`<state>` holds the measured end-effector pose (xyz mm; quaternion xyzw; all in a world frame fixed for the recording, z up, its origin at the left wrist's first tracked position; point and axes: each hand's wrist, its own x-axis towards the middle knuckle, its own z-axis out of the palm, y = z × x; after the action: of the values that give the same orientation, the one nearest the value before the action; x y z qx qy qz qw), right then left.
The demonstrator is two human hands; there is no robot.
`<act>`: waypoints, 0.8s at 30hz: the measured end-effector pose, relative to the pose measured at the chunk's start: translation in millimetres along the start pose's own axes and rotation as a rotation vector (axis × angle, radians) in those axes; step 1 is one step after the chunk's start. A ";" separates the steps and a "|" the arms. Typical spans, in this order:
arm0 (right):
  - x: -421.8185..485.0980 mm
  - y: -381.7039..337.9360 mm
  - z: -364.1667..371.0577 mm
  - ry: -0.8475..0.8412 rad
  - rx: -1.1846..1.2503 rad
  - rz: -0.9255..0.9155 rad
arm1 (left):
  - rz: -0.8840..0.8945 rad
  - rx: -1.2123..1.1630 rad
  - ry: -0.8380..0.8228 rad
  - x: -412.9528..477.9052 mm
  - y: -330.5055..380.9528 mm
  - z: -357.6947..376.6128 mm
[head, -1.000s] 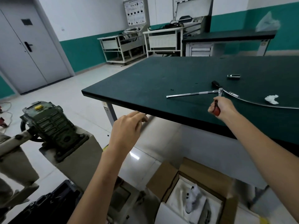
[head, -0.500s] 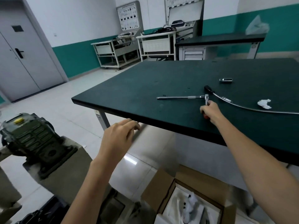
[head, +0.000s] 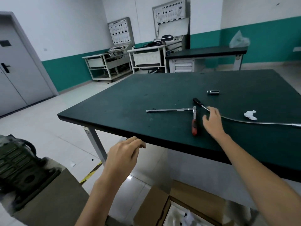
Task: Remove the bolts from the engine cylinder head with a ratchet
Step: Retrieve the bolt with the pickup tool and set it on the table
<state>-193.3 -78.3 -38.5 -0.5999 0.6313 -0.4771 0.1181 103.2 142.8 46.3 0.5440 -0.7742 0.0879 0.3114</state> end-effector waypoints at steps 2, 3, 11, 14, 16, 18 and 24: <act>12.0 25.7 -20.6 0.028 -0.313 -0.049 | -0.004 0.002 -0.016 1.9 -0.2 3.3; 16.9 36.9 -29.4 0.041 -0.433 -0.036 | -0.006 0.004 -0.023 2.6 0.3 5.3; 30.2 57.0 -44.1 -0.118 -0.675 -0.004 | 0.065 0.010 -0.076 7.3 11.7 18.9; 32.0 55.0 -46.4 -0.039 -0.643 -0.159 | 0.063 0.020 -0.078 5.8 9.6 16.0; 33.9 46.7 -53.2 0.067 -0.625 -0.242 | 0.053 0.037 -0.080 2.1 5.0 9.8; 39.8 30.0 -66.1 0.172 -0.581 -0.311 | 0.033 0.064 -0.069 -3.6 -2.7 -0.5; 41.3 -57.4 -118.9 0.456 -0.241 -0.422 | -0.013 0.199 0.121 -17.5 -26.0 -59.2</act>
<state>-252.5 -49.4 83.1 -0.6048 0.5553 -0.5348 -0.1995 153.1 174.5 77.8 0.5710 -0.7378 0.1949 0.3027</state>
